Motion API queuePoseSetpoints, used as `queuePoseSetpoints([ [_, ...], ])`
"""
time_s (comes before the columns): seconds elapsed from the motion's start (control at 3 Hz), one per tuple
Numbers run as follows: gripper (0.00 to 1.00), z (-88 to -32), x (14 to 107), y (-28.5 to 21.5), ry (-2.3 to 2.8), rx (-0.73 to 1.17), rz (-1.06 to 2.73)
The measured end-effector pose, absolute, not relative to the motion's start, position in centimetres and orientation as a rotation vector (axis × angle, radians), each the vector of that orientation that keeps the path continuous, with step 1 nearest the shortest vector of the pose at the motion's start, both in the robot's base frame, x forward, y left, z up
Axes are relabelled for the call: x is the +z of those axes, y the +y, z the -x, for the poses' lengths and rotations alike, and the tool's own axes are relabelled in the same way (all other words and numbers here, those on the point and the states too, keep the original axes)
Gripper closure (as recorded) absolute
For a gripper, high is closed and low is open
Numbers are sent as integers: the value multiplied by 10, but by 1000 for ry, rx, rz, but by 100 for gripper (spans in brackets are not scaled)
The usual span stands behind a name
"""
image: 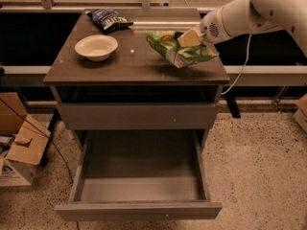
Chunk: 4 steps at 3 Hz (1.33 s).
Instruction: Place green rice chip bag into middle drawer
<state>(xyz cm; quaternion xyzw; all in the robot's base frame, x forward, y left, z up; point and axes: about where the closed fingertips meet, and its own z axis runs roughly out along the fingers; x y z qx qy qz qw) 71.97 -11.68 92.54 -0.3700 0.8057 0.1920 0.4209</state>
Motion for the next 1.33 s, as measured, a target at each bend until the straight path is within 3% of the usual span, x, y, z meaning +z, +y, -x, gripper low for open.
queuePoseSetpoints([
  [0.67,100,-652,974,-134,1839,487,981],
  [1.33,100,-539,967,-137,1732,594,1130],
])
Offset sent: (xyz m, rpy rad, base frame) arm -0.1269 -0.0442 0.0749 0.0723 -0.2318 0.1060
